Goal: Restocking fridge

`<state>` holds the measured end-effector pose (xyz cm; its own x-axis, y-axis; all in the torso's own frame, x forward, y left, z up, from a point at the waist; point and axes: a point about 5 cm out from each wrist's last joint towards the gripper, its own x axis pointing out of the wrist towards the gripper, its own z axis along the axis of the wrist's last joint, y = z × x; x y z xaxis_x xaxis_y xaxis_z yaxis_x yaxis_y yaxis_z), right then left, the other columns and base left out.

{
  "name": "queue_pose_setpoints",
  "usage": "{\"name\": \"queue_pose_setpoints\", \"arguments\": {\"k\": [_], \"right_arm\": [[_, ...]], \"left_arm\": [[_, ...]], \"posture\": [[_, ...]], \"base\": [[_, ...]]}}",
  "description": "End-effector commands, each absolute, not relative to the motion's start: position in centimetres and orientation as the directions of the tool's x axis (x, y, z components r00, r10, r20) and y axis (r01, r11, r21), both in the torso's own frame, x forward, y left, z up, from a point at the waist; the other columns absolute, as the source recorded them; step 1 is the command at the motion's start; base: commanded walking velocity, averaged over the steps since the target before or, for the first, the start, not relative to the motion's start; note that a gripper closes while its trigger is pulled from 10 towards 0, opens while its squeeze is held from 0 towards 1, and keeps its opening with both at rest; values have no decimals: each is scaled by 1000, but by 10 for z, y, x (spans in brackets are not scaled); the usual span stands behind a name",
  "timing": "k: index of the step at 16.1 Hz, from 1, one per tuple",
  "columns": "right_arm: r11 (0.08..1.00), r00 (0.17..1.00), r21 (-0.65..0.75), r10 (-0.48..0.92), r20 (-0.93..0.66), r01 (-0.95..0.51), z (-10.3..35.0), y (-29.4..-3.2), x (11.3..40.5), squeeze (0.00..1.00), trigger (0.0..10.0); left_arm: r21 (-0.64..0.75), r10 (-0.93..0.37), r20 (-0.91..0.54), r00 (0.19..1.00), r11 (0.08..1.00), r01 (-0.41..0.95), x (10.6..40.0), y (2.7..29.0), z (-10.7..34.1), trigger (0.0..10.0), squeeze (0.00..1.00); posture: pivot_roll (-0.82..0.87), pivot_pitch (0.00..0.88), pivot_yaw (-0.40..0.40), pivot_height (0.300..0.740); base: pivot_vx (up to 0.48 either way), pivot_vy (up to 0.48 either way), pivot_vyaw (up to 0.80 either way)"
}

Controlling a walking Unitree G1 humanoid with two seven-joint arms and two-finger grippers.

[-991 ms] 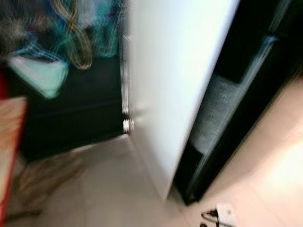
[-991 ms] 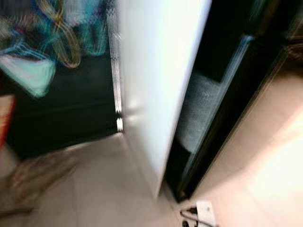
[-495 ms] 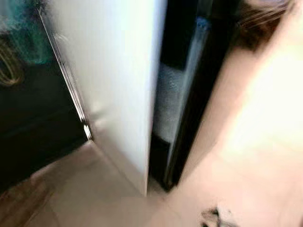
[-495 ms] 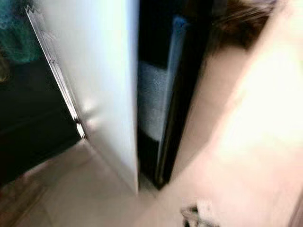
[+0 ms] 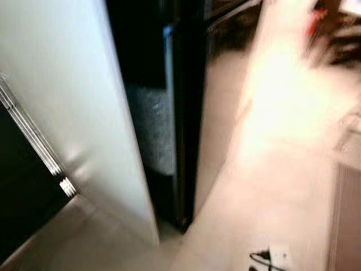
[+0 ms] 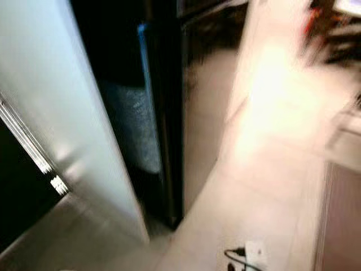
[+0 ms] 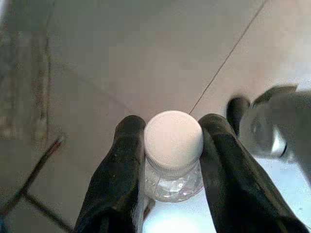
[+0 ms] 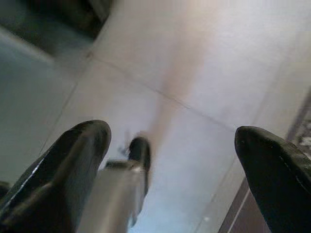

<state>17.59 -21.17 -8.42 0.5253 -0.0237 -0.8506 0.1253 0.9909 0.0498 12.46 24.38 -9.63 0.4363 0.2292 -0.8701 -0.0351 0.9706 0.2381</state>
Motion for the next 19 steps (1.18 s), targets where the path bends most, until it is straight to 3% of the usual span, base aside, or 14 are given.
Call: {"name": "queue_pose_setpoints", "arguments": {"k": [1, 8, 19], "right_arm": [[989, 515, 70, -7, -857, 131, -87, -204, 172, 0, 10000], [989, 508, 77, 3, -861, 125, -89, -203, 168, 0, 10000], [982, 507, 77, -20, -862, 171, -92, -201, 163, 0, 10000]], "left_arm": [[247, 233, -879, 417, 969, -20, 116, 247, -98, 10000, 0], [244, 237, -878, 416, 969, -38, 112, 247, -99, 10000, 0], [226, 223, -879, 422, 973, -44, 109, 247, -100, 10000, 0]], "posture": [[29, 0, 13, 740], [35, 0, 23, 740], [20, 0, 38, 740]], "base": [[0, 0, -800], [0, 0, -788], [0, 0, 0]]}}
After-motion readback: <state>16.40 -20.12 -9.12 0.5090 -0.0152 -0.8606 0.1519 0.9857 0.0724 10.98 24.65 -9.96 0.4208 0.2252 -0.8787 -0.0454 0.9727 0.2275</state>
